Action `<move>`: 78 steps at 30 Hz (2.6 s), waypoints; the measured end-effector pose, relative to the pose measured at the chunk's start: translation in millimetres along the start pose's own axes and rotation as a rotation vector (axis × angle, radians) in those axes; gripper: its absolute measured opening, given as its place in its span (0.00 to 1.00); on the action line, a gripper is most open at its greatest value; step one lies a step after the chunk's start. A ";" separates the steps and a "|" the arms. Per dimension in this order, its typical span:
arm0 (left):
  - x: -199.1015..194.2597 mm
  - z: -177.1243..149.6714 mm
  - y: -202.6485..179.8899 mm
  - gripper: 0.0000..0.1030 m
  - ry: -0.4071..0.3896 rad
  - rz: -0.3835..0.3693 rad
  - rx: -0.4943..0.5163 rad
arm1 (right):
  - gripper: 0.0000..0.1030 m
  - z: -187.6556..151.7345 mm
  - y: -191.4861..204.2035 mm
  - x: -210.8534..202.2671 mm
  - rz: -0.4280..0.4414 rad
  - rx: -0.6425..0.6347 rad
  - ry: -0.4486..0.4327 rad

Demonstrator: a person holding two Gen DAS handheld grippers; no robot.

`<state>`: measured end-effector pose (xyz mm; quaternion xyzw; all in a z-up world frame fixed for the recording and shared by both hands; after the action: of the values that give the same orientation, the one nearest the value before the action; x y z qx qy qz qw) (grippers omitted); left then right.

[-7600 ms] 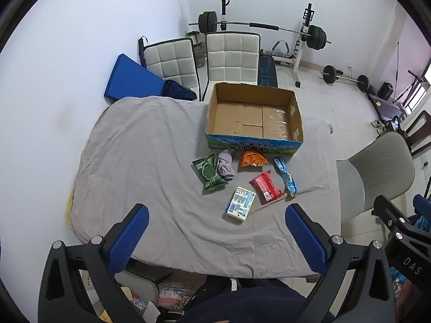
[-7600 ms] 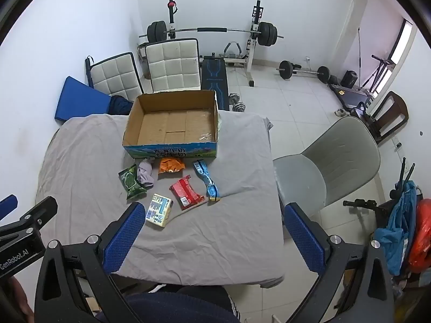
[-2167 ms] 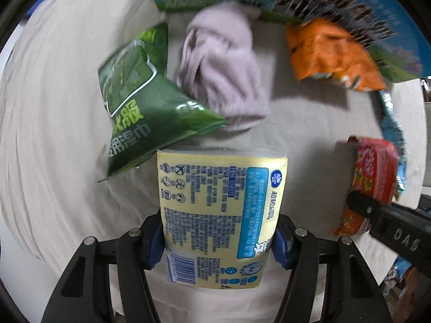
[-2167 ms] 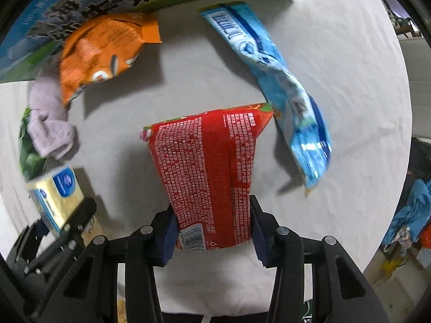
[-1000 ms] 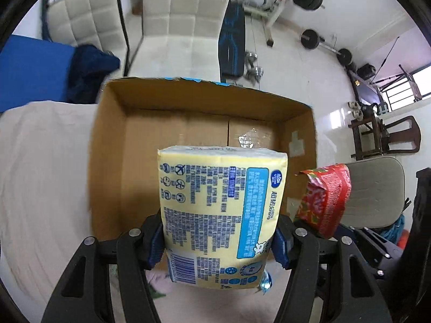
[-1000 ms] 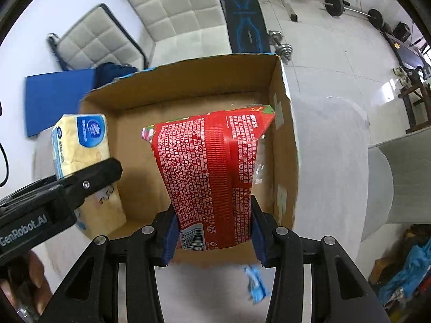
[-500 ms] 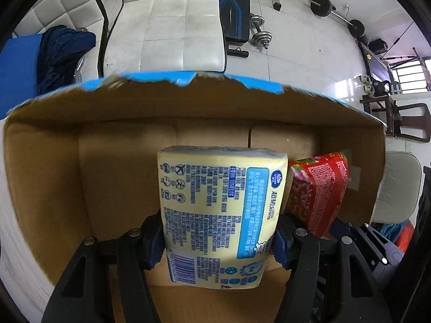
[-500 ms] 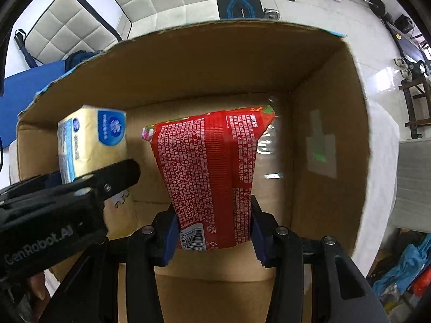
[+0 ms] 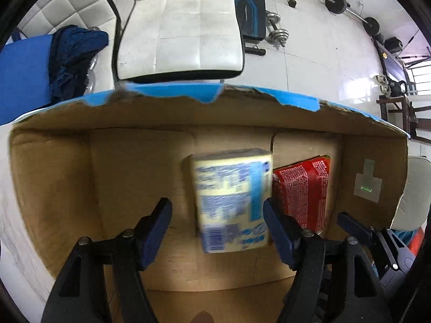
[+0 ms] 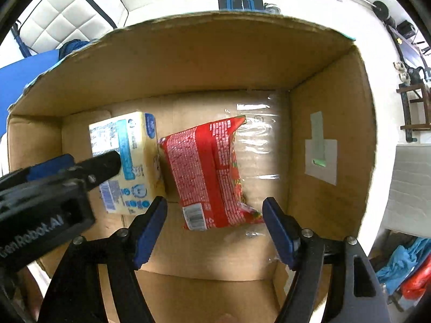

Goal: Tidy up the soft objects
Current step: 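Carry both items into the cardboard box and open both grippers, then withdraw both tools and lower them toward the remaining items, then grasp the green Deeyeo bag with the left gripper while the right grasps the orange bag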

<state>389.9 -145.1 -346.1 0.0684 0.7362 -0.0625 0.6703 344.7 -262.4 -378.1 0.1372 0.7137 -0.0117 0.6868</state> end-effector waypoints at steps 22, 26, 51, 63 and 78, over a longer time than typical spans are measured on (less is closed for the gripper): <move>-116.4 -126.1 44.0 0.99 -0.361 0.139 -0.037 | 1.00 -115.5 30.1 -103.6 -0.038 -0.093 -0.230; -144.4 -154.5 50.8 0.99 -0.435 0.147 -0.064 | 1.00 -131.8 36.5 -123.3 -0.037 -0.108 -0.277; -214.4 -259.9 65.7 0.99 -0.528 0.111 -0.126 | 1.00 -233.4 25.2 -203.1 0.060 -0.100 -0.329; -81.6 -286.0 144.2 0.99 -0.225 0.129 -0.275 | 1.00 -240.1 2.9 -53.9 0.131 -0.012 -0.026; 72.9 -268.1 148.5 0.99 0.079 0.042 -0.353 | 0.91 -201.1 34.4 58.7 0.199 0.182 0.041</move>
<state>148.3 51.4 -393.7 -0.0328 0.7598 0.0843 0.6438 154.4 -177.5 -418.6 0.2693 0.7064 -0.0057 0.6546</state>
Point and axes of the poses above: each gripper's, at about its wrist camera, not at the fingertips, and x roughly the way its jaws point, y to its left, z to its top, the point moved 3 cm from there along x, roughly the way its jaws point, and after that the axes turned 8 degrees about z, right-handed, at the moved point
